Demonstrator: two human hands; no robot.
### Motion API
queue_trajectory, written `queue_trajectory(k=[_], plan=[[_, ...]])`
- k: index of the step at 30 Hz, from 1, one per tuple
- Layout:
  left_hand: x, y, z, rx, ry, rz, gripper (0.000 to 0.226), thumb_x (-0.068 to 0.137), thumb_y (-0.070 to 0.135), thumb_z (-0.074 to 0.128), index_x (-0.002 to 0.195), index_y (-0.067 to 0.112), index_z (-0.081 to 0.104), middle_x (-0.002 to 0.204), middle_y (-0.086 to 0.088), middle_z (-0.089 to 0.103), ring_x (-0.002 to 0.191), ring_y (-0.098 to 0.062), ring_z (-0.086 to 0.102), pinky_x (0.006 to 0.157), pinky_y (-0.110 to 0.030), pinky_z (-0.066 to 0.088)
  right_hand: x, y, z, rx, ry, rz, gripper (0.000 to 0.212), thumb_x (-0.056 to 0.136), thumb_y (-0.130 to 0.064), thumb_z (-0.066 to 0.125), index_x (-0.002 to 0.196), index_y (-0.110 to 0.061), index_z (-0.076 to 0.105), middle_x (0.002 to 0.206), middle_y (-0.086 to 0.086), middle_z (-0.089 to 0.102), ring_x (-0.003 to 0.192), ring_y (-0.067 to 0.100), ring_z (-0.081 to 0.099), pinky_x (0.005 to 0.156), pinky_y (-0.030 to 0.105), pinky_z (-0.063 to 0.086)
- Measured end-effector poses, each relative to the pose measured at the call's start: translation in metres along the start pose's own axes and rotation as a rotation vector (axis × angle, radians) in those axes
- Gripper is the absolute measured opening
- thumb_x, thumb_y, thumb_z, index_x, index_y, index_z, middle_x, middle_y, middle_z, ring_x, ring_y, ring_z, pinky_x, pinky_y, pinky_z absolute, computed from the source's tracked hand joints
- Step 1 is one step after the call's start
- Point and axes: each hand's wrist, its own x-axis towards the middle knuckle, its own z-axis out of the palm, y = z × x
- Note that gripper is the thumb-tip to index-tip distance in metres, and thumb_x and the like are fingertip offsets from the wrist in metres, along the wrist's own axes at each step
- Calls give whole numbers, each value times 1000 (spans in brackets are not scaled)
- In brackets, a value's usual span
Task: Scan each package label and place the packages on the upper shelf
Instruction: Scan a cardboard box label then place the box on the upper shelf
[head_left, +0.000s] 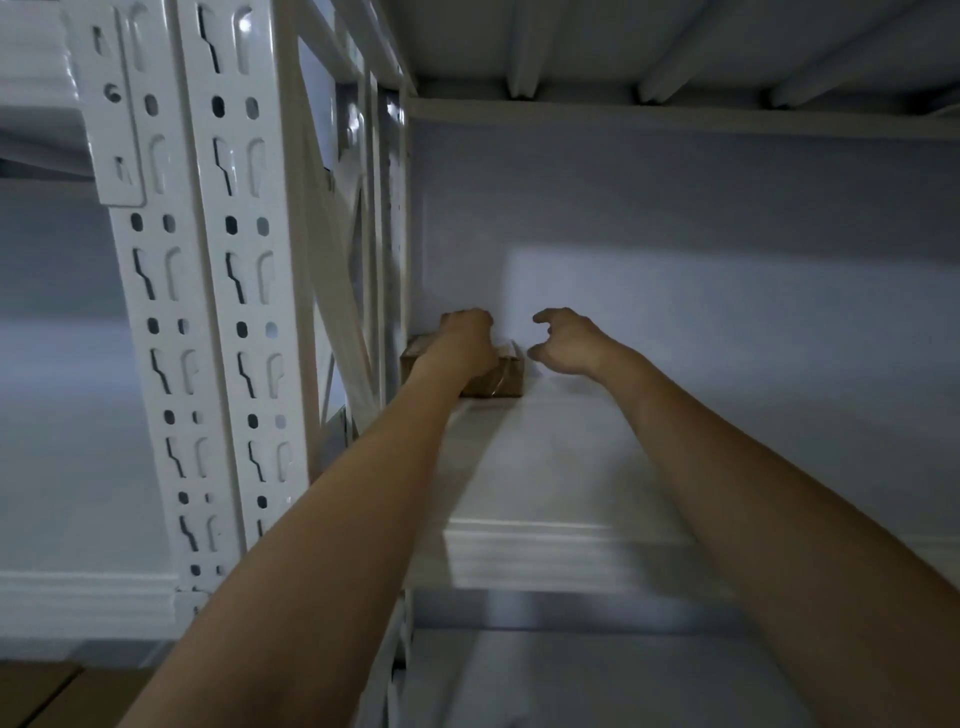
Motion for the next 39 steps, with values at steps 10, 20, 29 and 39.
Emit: queue_trajectory(k=[10,20,29,39], plan=[[-84,169,40,-430,-93,224,38,93,18,53,130,12,61,132,-7,61,121,-25,56,101,-30,45,-138,101,-91,109,272,159,50,97,-22,59,145,-14,49,142,13,54,125,27,55,91,26,41],[-239,385,117,-736,-223,408,25,92,5,55,106,8,75,110,-9,73,103,-24,68,94,-32,53,-369,281,-187,100,561,433,31,92,1,48,112,-11,69,113,13,68,88,25,62,61,26,48],[-313,474,235,-762,-565,268,24,90,-1,54,104,2,74,108,-19,72,100,-34,67,88,-41,57,-488,405,-200,147,391,641,34,94,-4,50,123,-9,68,117,10,64,103,30,62,82,32,51],[-293,475,361,-709,-607,-27,17,94,10,54,89,0,67,97,-17,65,88,-22,60,83,-38,54,-461,503,-156,246,224,801,36,94,-2,46,126,1,64,128,19,63,110,34,61,96,42,54]])
